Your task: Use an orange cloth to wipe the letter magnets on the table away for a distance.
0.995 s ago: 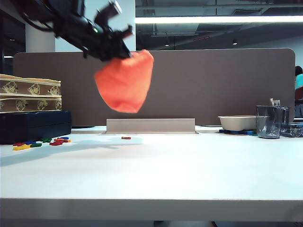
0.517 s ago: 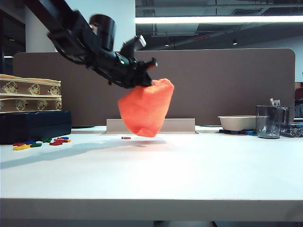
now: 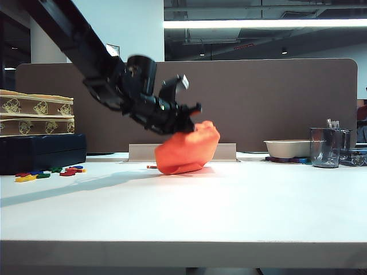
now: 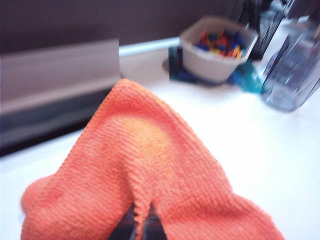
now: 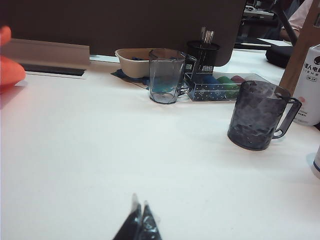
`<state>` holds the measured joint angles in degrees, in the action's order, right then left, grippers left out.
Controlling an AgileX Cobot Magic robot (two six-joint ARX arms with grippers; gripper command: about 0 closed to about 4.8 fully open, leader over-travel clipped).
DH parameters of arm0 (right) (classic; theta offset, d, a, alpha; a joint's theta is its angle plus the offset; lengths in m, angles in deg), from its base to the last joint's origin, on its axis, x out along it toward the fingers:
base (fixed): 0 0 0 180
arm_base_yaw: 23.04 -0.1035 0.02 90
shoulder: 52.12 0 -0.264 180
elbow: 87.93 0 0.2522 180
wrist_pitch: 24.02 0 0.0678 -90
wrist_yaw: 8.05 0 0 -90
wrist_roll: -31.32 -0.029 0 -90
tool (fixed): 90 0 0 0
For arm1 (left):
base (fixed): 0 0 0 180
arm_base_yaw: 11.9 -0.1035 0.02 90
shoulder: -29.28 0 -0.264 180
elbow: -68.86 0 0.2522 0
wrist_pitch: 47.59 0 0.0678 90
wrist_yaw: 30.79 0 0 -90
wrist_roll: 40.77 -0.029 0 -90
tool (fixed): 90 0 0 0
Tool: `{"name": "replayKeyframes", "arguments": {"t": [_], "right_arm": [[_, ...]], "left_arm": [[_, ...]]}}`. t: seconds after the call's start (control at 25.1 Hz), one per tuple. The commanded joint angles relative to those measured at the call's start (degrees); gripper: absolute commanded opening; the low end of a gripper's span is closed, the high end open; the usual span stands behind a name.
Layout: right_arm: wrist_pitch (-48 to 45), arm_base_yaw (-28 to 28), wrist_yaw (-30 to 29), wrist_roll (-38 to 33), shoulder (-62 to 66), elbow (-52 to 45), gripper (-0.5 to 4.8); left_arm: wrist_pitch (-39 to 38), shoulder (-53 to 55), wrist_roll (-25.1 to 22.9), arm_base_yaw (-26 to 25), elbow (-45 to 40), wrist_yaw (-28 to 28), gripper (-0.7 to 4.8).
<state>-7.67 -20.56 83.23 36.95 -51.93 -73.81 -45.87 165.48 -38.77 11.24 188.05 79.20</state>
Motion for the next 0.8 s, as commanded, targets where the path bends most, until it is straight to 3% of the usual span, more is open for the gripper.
{"name": "replayKeyframes", "arguments": {"t": [0.04, 0.4, 0.8], "right_arm": [[-0.63, -0.02, -0.17, -0.11, -0.11, -0.33, 0.00], [-0.63, -0.02, -0.17, -0.11, -0.11, -0.33, 0.00], [-0.63, -0.02, -0.17, -0.11, -0.11, -0.33, 0.00]], "left_arm": [[0.44, 1.55, 0.00, 0.02, 0.22, -1.40, -0.06], [-2.16, 3.56, -0.04, -1.07, 0.59, -9.44, -0.06], [-7.56, 3.43, 0.11, -6.73, 0.83, -11.50, -0.06]]}}
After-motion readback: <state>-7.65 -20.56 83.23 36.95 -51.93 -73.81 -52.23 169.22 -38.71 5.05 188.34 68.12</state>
